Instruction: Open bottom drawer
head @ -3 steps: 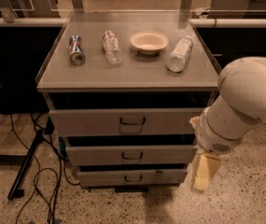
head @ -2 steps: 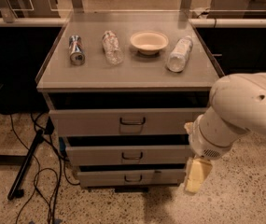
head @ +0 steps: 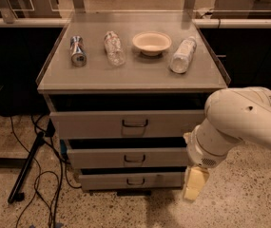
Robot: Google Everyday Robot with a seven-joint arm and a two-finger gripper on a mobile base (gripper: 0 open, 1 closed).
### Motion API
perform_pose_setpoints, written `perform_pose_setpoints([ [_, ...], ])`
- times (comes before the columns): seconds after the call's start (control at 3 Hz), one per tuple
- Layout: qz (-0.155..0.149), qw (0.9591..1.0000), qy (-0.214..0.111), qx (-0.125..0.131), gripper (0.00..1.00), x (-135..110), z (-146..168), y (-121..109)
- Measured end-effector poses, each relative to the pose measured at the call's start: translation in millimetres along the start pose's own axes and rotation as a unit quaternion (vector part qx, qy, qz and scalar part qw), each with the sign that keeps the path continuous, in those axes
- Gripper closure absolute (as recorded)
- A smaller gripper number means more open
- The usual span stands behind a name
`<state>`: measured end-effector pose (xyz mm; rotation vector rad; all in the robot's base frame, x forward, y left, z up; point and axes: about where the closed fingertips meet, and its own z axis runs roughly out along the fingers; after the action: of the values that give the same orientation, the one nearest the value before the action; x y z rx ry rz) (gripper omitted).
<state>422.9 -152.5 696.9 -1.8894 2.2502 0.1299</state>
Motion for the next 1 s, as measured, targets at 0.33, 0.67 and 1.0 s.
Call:
perform_pose_setpoints([
  [0.33,-0.006,0.9992,-0.014,-0.038,0.0,-4.7,38.9,16.3],
  [0.67,-0.016,0.9974,-0.017,-0.068,0.0,-11.7,87.7,29.1],
  [1.0,-0.025,0.9942,0.002,-0.104,0.0,-16.6,159.9,25.9],
])
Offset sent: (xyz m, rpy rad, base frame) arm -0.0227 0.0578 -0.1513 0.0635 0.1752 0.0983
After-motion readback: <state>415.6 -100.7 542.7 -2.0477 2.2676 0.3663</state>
